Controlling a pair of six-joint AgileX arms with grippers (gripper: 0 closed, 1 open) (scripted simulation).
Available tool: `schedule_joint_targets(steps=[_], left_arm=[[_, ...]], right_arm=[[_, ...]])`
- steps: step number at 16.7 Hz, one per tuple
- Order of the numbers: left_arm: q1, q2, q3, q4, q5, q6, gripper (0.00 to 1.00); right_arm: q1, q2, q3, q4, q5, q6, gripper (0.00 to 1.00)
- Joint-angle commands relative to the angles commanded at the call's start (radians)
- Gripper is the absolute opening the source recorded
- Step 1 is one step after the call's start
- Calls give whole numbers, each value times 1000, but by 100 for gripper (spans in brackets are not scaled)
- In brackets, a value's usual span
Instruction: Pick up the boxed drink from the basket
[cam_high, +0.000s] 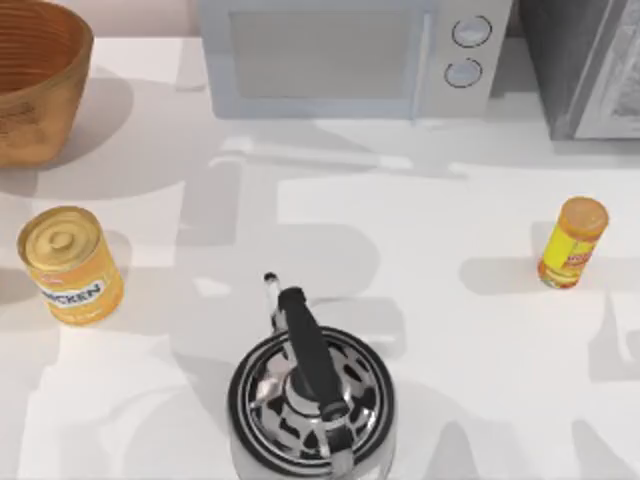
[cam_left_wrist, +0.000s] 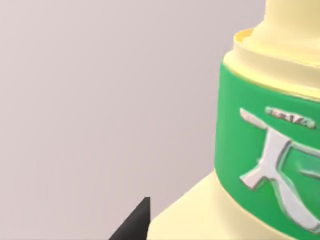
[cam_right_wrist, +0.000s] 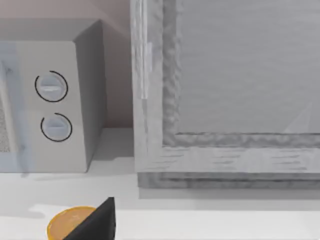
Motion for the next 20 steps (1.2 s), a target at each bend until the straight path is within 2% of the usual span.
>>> schedule_joint_targets(steps=[4, 8, 20], left_arm=[[-7, -62, -50, -26, -9, -5, 0], [-31, -290, -220, -90, -39, -10, 0], [-160, -1505, -1051, -386, -183, -11, 0]], right_arm=[[0, 0, 0, 0, 0, 0, 100], [0, 0, 0, 0, 0, 0, 100], [0, 0, 0, 0, 0, 0, 100]])
